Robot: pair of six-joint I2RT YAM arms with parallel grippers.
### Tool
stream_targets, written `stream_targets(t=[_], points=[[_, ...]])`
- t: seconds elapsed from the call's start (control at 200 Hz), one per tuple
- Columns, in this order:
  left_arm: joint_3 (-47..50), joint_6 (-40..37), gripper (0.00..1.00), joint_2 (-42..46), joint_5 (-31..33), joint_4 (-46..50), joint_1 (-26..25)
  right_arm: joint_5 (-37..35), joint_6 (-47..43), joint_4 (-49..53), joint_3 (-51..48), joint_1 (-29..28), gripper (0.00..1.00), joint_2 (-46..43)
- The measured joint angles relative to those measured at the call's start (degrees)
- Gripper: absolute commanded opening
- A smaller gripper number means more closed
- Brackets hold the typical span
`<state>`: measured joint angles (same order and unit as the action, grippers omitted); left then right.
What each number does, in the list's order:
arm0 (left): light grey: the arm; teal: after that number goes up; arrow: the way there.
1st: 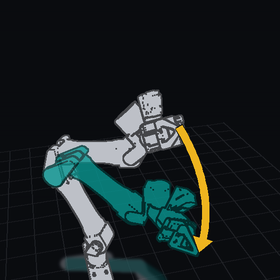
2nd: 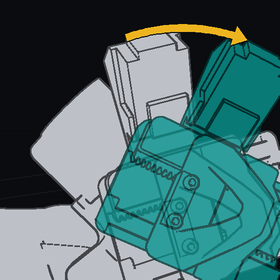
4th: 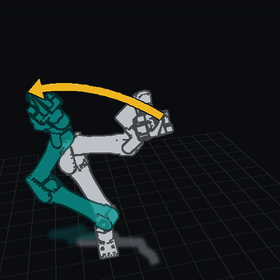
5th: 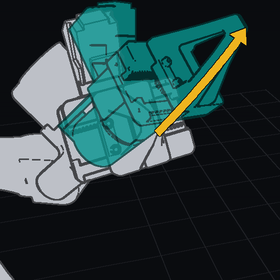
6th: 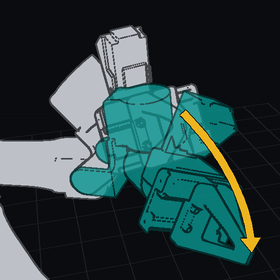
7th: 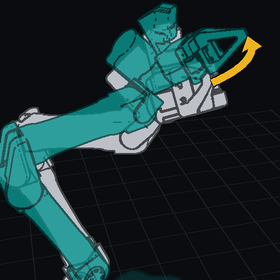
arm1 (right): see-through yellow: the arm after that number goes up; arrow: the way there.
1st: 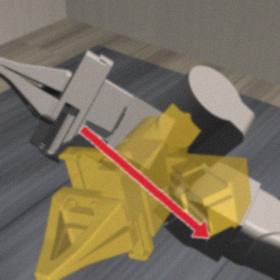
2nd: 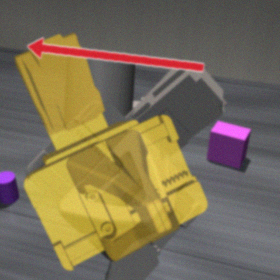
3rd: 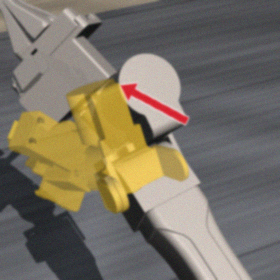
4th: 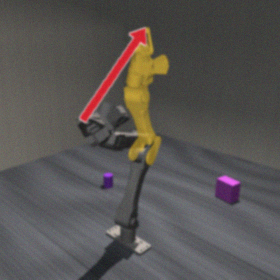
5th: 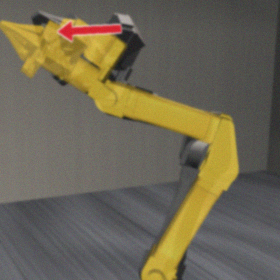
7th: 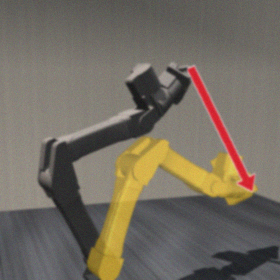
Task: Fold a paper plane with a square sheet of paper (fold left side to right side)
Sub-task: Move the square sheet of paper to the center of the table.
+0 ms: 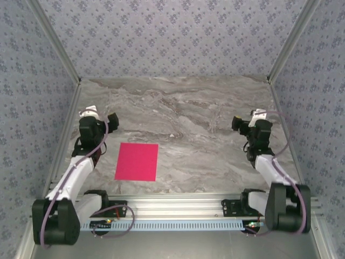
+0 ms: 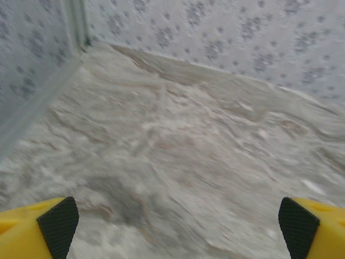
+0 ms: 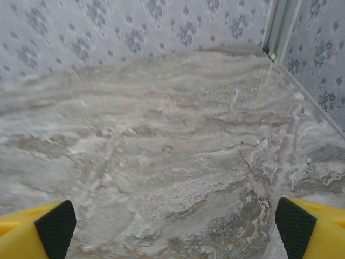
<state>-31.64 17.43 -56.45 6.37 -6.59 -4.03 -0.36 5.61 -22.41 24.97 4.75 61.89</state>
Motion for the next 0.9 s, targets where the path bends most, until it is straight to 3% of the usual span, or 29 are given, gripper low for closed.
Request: stream_targets(t=[0.1,0.21,0.37,0.62,0.899], points=[[-0.5,5.5,0.98,2.1,-2.4,8.5,-5.2,0.6,3.3,8.4,1.3,-0.7,1.00,-7.1],[0.1,11.4,0.98,1.5,-3.7,15.7,-15.1,2.6,6.8,17.4,1.5,-2.9,1.00,-13.3],[0.2,18.7,0.98,-3.0,-0.7,24.5,-26.4,4.3,9.8,28.4,1.6,-7.6,1.00,-17.7],[-0.8,27.3,0.98,-13.2,7.0,34.1,-37.2,4.0,11.8,37.7,1.9,-12.4,1.00,-19.5],[-7.3,30.5,0.98,-26.3,9.5,34.3,-41.5,2.7,12.2,41.2,2.0,-12.8,1.00,-20.9]])
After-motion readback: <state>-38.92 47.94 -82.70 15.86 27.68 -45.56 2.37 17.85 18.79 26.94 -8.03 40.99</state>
